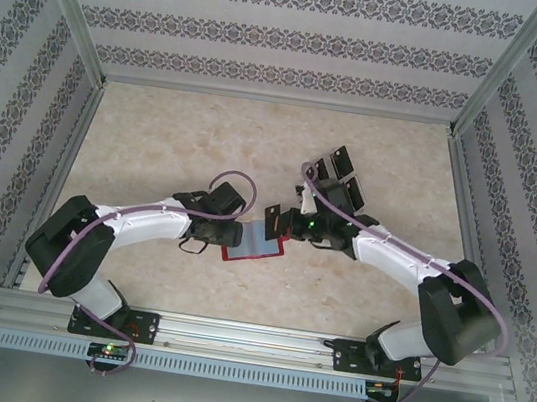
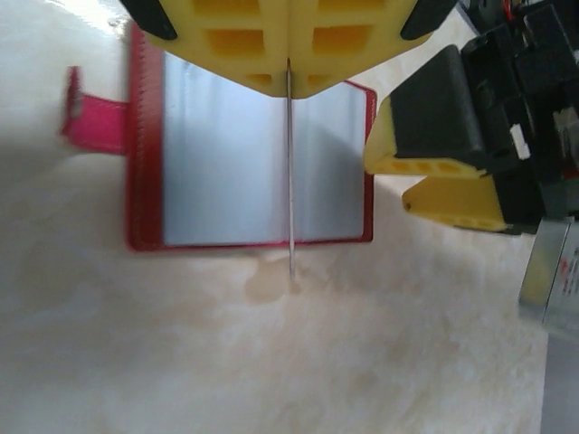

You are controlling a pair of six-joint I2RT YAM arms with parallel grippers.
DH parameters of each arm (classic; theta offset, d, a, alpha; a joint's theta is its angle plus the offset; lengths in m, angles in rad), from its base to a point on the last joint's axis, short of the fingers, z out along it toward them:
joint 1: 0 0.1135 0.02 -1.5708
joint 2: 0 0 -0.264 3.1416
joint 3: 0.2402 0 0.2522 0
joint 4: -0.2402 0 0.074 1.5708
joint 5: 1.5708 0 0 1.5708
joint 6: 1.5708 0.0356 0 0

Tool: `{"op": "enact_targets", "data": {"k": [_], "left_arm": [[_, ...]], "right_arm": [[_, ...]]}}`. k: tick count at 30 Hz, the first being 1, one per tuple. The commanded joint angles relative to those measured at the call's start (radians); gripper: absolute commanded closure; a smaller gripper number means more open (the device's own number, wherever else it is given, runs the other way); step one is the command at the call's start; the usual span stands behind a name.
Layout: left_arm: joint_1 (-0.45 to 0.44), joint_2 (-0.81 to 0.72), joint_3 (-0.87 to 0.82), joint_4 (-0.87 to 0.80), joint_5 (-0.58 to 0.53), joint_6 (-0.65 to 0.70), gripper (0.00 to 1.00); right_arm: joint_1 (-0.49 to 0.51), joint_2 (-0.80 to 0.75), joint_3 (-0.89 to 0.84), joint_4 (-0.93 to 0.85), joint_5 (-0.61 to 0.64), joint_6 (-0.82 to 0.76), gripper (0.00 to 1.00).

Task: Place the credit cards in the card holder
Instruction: Insert the credit card into the card slot.

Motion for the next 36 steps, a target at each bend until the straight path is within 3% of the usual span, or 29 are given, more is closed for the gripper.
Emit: {"op": "enact_targets", "data": {"k": [1,15,36], "left_arm": [[-0.021,0.022,0.01,-0.067,-0.055,0.015,0.36],[-0.025,0.076,0.014,-0.124,-0.12,-0.005,0.37],[-0.025,0.087,0.021,-0.129,-0.126,-0.009,0.37]], "right_arm": [[0.03,0.007,-0.047,0.18,-0.02,0.067,1.0],[0.041,0.135,-0.14,0.432,-0.078,0.086,1.0],[0.046,0.269,-0.18,0.552,-0.156,0.108,1.0]]}}
